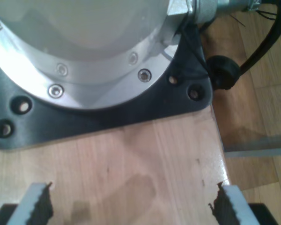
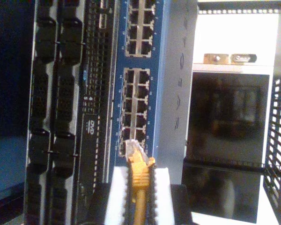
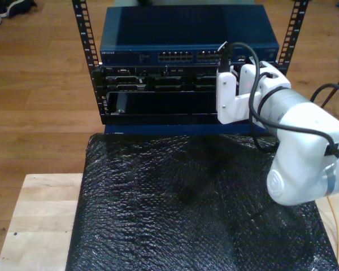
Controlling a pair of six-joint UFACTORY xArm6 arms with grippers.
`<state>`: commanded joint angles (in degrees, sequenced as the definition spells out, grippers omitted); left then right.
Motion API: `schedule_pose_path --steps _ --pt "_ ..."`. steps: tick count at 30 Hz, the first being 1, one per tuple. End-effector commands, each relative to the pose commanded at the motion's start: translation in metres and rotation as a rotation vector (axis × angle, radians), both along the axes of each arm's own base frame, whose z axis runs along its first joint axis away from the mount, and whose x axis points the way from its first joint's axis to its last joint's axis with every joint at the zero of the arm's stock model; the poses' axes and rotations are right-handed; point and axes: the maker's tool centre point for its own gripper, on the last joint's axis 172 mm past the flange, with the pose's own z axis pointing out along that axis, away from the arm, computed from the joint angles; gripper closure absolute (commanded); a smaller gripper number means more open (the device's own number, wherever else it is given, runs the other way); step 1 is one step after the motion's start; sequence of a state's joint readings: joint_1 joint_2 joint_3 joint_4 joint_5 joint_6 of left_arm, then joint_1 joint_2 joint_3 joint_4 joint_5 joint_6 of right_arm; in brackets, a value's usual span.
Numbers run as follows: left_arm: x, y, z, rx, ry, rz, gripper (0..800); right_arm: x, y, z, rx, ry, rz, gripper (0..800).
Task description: Grab the cable and plug it in
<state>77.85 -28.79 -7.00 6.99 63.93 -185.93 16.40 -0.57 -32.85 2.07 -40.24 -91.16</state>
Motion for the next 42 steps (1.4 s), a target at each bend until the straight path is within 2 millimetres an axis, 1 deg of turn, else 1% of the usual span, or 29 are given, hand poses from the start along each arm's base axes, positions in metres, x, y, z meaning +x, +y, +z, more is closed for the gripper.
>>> schedule_pose_path --steps 3,8,14,16,18,22,23,28,29,31,32,34,38,42 --pt "0.000 0.000 0.000 -0.001 0.000 0.000 0 -0.001 0.000 0.012 0.011 -0.051 0.000 800" --pt "0.000 0.000 0.000 -0.001 0.000 0.000 0 0.001 -0.001 0.014 0.016 -0.073 -0.003 800" --pt "0.000 0.000 0.000 -0.001 0.000 0.000 0 0.006 0.002 0.026 0.027 -0.096 -0.001 800" --pt "0.000 0.000 0.000 -0.001 0.000 0.000 0 0.010 0.002 0.024 0.028 -0.094 -0.003 800" --pt "0.000 0.000 0.000 0.000 0.000 0.000 0 0.012 0.002 0.016 0.026 -0.084 -0.005 800" --pt "0.000 0.000 0.000 -0.001 0.000 0.000 0 0.012 0.003 0.025 0.039 -0.118 -0.004 800" --pt "0.000 0.000 0.000 0.000 0.000 0.000 0 0.012 0.003 0.025 0.039 -0.120 -0.004 800" --pt "0.000 0.000 0.000 0.000 0.000 0.000 0 0.028 0.003 0.013 0.046 -0.127 -0.015 800" --pt "0.000 0.000 0.000 -0.001 0.000 0.000 0 0.030 0.004 0.017 0.056 -0.144 -0.015 800" --pt "0.000 0.000 0.000 -0.001 0.001 -0.001 0 0.035 0.007 0.032 0.086 -0.180 -0.016 800" --pt "0.000 0.000 0.000 -0.001 0.000 0.000 0 0.038 0.008 0.032 0.100 -0.183 -0.019 800" --pt "0.000 0.000 0.000 -0.001 0.000 0.000 0 0.045 0.010 0.023 0.114 -0.168 -0.021 800" --pt "0.000 0.000 0.000 -0.001 0.000 0.000 0 0.056 0.013 0.023 0.121 -0.192 -0.022 800" --pt "0.000 0.000 0.000 -0.001 0.000 0.000 0 0.056 0.012 0.021 0.124 -0.221 -0.023 800"
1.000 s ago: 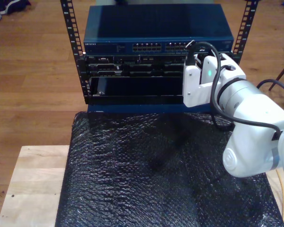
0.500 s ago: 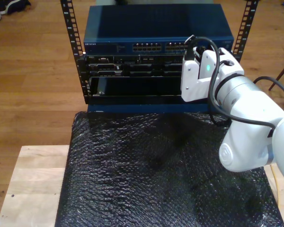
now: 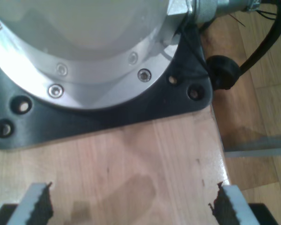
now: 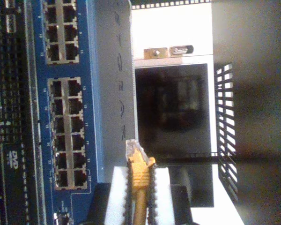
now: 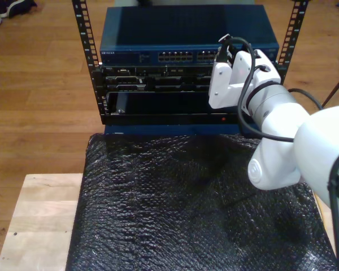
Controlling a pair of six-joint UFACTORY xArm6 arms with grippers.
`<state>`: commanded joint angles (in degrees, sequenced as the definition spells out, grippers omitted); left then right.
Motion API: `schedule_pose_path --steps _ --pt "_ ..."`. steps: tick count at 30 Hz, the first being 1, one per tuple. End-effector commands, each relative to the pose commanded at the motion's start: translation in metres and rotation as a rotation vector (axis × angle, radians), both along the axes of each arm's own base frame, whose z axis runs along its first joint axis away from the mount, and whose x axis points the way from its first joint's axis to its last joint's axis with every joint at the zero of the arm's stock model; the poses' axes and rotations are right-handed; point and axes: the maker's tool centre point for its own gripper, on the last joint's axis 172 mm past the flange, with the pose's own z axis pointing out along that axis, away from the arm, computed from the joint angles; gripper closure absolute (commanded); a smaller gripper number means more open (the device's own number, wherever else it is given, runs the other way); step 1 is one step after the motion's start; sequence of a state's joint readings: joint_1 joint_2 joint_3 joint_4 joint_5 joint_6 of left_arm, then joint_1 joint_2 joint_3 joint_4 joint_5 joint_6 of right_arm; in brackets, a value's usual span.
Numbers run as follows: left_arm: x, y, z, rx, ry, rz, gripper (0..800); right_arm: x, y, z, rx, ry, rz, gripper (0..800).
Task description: Grab the cable and plug it in
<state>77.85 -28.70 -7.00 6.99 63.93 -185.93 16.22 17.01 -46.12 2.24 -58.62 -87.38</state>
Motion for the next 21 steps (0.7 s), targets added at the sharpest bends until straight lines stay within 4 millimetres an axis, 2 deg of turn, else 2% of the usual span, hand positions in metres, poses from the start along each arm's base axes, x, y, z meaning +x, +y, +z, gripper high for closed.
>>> schedule_pose_path --steps 3,7,15,21 --pt "0.000 0.000 0.000 0.001 0.000 0.000 0 -0.001 -0.001 -0.001 0.006 -0.002 -0.006 800" --pt "0.000 0.000 0.000 0.000 0.000 0.000 0 0.000 -0.021 -0.002 0.047 -0.040 -0.079 800" --pt "0.000 0.000 0.000 0.001 0.000 0.000 0 -0.007 -0.016 -0.006 0.035 -0.082 -0.086 800" --pt "0.000 0.000 0.000 0.001 0.000 0.000 0 -0.010 -0.018 -0.019 0.006 -0.083 -0.132 800"
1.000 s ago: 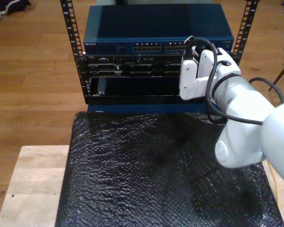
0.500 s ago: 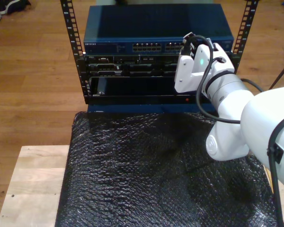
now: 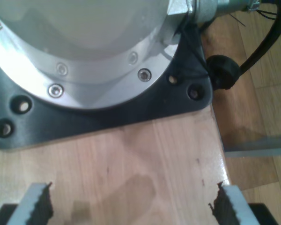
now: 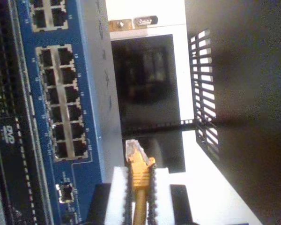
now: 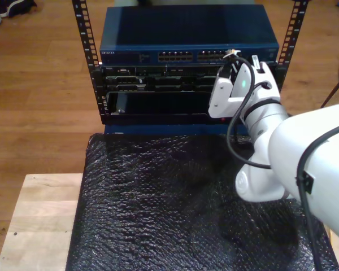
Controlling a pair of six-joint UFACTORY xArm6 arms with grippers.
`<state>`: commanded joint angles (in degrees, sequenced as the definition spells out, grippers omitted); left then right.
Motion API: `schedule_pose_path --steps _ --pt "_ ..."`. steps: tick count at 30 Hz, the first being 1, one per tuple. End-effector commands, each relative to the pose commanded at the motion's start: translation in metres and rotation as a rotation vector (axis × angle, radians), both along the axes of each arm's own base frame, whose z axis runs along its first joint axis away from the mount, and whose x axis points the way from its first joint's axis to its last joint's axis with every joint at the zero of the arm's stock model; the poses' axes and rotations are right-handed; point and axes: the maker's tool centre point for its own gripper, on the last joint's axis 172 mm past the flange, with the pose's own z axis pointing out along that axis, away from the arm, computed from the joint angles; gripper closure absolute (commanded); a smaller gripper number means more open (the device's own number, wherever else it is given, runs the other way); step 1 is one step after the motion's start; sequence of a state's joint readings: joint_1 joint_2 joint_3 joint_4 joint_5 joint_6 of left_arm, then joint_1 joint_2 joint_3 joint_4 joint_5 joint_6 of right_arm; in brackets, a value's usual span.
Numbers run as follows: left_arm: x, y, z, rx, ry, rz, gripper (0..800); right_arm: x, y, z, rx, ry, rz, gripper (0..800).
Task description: Grab the cable and plug it in
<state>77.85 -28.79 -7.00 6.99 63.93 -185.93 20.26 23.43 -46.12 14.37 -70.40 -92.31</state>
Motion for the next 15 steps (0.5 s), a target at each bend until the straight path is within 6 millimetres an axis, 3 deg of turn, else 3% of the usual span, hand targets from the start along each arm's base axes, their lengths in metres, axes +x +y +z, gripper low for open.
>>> schedule_pose_path --steps 5,15 --pt "0.000 0.000 0.000 -0.001 0.000 0.000 0 0.001 -0.013 0.005 -0.001 -0.033 -0.061 800" --pt "0.000 0.000 0.000 0.000 0.000 0.000 0 0.007 -0.016 -0.011 -0.028 -0.038 -0.141 800"
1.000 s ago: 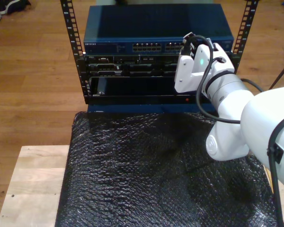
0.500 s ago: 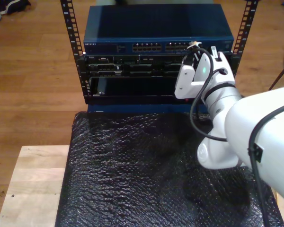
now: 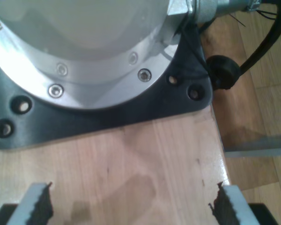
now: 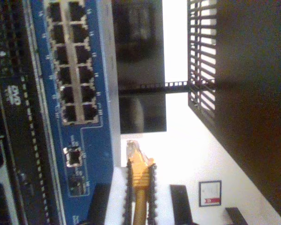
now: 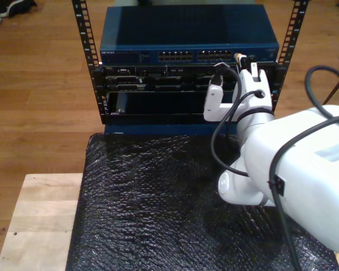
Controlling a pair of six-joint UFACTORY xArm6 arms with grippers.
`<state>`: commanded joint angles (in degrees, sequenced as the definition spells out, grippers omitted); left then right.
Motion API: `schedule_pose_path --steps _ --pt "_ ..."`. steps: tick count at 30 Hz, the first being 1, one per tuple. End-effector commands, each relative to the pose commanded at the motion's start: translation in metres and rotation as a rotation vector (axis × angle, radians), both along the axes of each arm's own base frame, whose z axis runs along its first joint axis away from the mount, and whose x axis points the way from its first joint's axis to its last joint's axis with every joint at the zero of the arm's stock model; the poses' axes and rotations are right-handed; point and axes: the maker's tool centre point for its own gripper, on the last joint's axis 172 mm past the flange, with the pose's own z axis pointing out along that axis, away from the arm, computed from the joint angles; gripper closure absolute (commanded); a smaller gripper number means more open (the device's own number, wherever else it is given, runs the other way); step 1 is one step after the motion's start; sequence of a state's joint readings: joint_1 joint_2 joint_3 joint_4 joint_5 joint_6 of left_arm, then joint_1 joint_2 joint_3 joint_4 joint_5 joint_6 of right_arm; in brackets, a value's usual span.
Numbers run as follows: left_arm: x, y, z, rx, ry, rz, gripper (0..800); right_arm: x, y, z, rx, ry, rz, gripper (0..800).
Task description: Grab the cable and plug it in
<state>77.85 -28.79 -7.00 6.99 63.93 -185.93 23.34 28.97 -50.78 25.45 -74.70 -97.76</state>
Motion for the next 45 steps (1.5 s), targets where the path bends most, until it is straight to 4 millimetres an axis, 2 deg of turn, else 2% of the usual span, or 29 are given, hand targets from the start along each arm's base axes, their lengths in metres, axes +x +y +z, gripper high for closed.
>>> schedule_pose_path --steps 3,5,13,33,45 --pt "0.000 0.000 0.000 -0.001 0.000 0.000 0 0.004 -0.004 0.001 0.014 -0.016 -0.031 800" --pt "0.000 0.000 0.000 -0.001 0.000 0.000 0 0.006 -0.002 -0.006 0.018 -0.015 -0.041 800" --pt "0.000 0.000 0.000 0.000 0.000 0.000 0 0.018 0.001 -0.003 0.030 -0.040 -0.050 800" --pt "0.000 0.000 0.000 0.000 0.000 0.000 0 0.020 0.011 -0.026 0.003 -0.010 -0.036 800" --pt "0.000 0.000 0.000 -0.001 0.000 0.000 0 0.025 0.011 -0.025 -0.023 -0.020 -0.041 800"
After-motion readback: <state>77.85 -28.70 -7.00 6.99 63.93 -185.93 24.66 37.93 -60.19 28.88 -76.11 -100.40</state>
